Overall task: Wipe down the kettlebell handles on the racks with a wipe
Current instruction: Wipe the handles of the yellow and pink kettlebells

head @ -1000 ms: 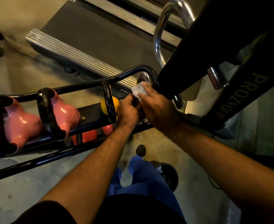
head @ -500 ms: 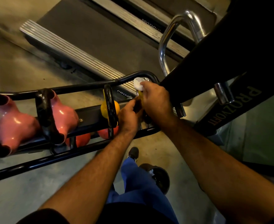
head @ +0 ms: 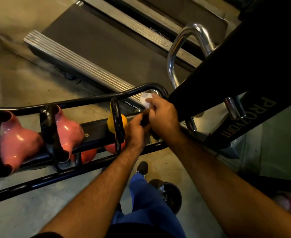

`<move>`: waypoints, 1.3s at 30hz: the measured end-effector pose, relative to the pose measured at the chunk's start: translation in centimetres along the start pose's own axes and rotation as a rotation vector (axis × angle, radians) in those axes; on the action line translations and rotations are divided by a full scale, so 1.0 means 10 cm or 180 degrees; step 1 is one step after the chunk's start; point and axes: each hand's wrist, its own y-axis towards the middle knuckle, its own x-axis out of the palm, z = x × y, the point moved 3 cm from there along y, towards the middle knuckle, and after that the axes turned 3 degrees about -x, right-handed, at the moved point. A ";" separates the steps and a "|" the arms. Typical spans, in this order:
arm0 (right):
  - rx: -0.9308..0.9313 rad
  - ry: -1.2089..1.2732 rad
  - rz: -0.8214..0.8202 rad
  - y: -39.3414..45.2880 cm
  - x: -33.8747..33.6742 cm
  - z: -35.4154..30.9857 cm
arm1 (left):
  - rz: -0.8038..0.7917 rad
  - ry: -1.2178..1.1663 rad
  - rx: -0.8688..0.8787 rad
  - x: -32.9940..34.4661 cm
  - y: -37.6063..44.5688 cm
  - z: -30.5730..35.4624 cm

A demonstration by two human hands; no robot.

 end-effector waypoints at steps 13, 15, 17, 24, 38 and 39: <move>0.0821 0.1266 0.0210 -0.64 -0.25 0.34 | -0.0111 -0.0135 -0.0027 0.02 0.02 0.05; 0.0617 0.0810 0.0100 -0.63 -0.24 0.32 | -0.0126 -0.0129 -0.0036 0.02 0.02 0.05; 0.0347 0.0067 0.0233 -0.58 -0.27 0.31 | -0.0158 -0.0102 -0.0013 0.01 0.02 0.05; 0.0448 -0.0148 0.0378 -0.53 -0.25 0.30 | -0.0191 -0.0147 -0.0043 0.01 0.01 0.08; 0.2158 0.2041 -0.0783 -0.35 -0.21 0.27 | -0.0132 -0.0082 -0.0124 -0.02 0.00 0.06; 0.2157 0.2039 -0.0809 -0.34 -0.22 0.25 | -0.0129 -0.0072 -0.0088 -0.02 0.00 0.07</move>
